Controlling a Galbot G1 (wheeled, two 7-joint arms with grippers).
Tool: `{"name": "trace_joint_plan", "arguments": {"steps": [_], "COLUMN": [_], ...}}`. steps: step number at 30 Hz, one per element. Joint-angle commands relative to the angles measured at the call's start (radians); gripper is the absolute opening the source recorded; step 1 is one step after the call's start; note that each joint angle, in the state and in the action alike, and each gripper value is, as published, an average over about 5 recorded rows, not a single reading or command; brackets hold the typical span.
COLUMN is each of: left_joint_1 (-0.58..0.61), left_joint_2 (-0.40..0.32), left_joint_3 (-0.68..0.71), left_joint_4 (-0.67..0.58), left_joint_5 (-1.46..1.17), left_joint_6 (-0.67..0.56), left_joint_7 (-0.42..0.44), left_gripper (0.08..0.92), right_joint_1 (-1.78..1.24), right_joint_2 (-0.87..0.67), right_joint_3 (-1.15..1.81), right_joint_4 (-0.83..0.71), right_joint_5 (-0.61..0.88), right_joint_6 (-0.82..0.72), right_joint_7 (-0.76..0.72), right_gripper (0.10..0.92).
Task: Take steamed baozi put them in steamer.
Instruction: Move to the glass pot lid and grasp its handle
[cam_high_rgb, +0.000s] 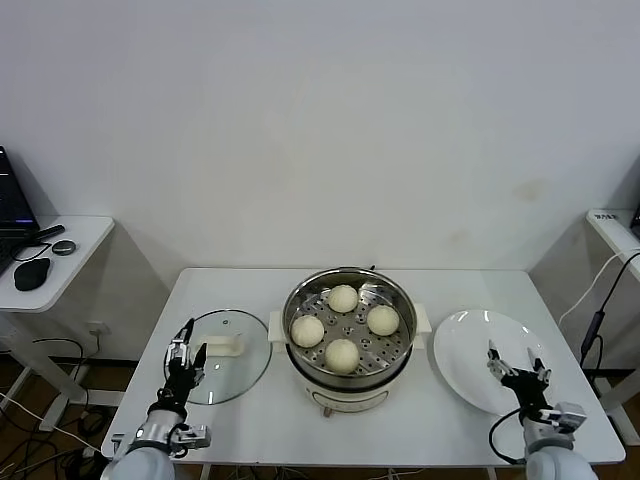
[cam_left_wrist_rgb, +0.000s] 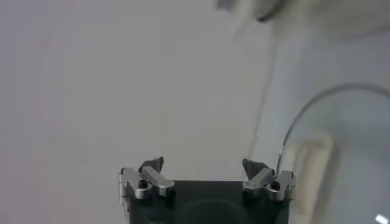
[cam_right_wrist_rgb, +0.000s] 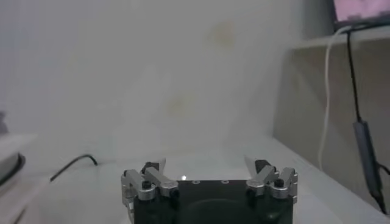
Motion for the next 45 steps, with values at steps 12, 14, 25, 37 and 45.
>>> {"name": "trace_joint_plan", "arguments": {"steps": [12, 14, 25, 37, 45], "left_joint_1": [-0.124, -0.132, -0.165, -0.251, -0.308], "left_joint_2": [0.045, 0.037, 0.011, 0.018, -0.001], "left_joint_3": [0.104, 0.105, 0.118, 0.146, 0.161], "left_joint_4": [0.218, 0.235, 0.286, 0.373, 0.417], "left_joint_5": [0.181, 0.180, 0.164, 0.120, 0.109], "left_joint_6": [0.115, 0.122, 0.134, 0.141, 0.166], "left_joint_7": [-0.040, -0.042, -0.044, -0.050, -0.053], "left_gripper": [0.823, 0.823, 0.823, 0.823, 0.823], "right_joint_1": [-0.045, -0.046, -0.043, -0.047, -0.057], "right_joint_2": [0.041, 0.043, 0.046, 0.059, 0.060], "right_joint_3": [0.019, 0.019, 0.021, 0.022, 0.023], "right_joint_4": [-0.003, -0.003, -0.009, -0.007, -0.012], "right_joint_5": [-0.017, -0.018, -0.022, -0.027, -0.035], "right_joint_6": [0.014, 0.014, 0.019, 0.026, 0.034], "right_joint_7": [0.011, 0.011, 0.010, 0.010, 0.010], "right_gripper": [0.823, 0.823, 0.823, 0.823, 0.823]}}
